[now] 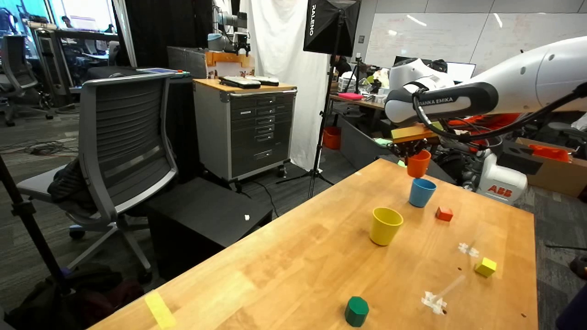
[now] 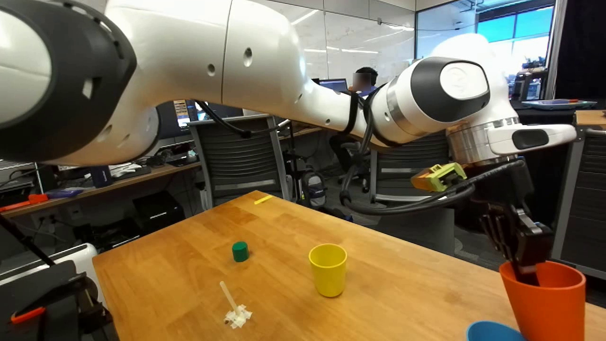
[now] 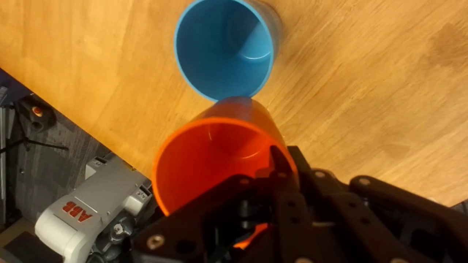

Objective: Stack the orange cup on top of the blue cup then stack the yellow cup on top of the orange cup

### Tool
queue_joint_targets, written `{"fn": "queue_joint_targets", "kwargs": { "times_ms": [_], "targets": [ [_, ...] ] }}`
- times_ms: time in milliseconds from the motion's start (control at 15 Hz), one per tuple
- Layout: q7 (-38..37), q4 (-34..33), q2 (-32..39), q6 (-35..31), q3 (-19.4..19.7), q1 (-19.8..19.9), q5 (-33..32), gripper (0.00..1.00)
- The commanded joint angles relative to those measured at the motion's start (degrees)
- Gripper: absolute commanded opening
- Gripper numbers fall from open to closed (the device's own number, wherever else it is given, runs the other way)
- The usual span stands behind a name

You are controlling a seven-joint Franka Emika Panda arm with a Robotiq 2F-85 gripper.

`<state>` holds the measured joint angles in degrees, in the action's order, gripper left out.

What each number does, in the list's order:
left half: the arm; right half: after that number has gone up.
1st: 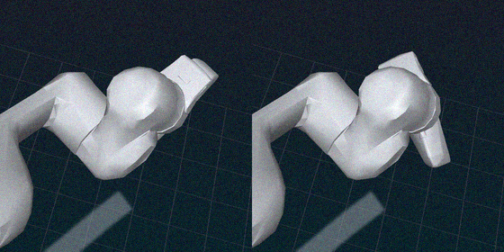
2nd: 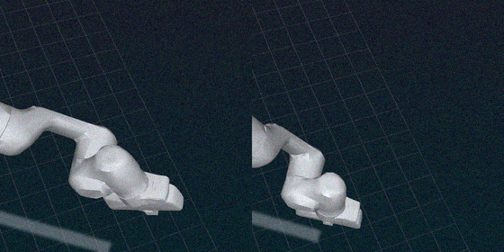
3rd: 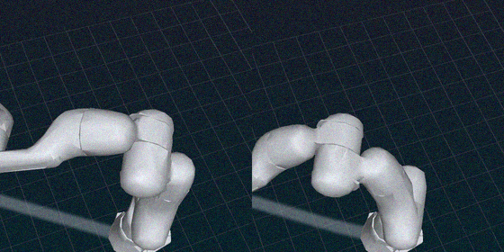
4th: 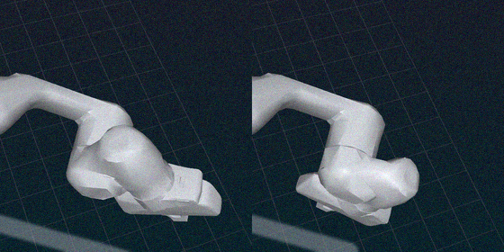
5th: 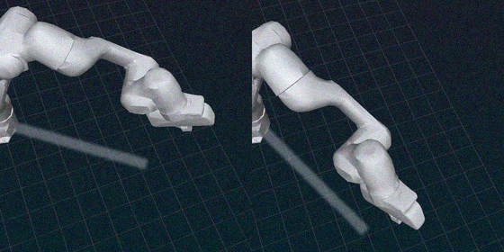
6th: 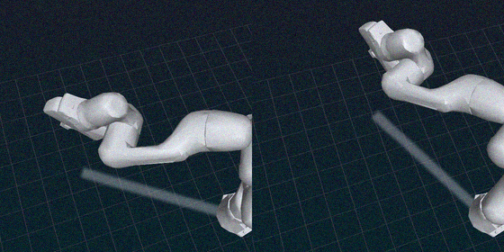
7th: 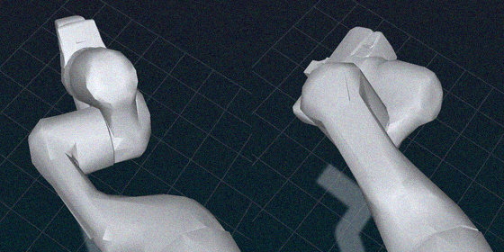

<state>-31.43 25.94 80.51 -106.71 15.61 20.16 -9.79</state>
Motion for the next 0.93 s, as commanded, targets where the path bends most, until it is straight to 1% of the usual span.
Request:
{"fn": "queue_joint_targets", "kwargs": {
  "times_ms": [0,867],
  "targets": [
    [-2.09,0.37,-1.13,2.20,-0.33,-0.32,1.41,0.01],
    [-9.22,0.49,-2.42,6.66,-0.09,-2.20,0.91,0.01]
  ]
}}
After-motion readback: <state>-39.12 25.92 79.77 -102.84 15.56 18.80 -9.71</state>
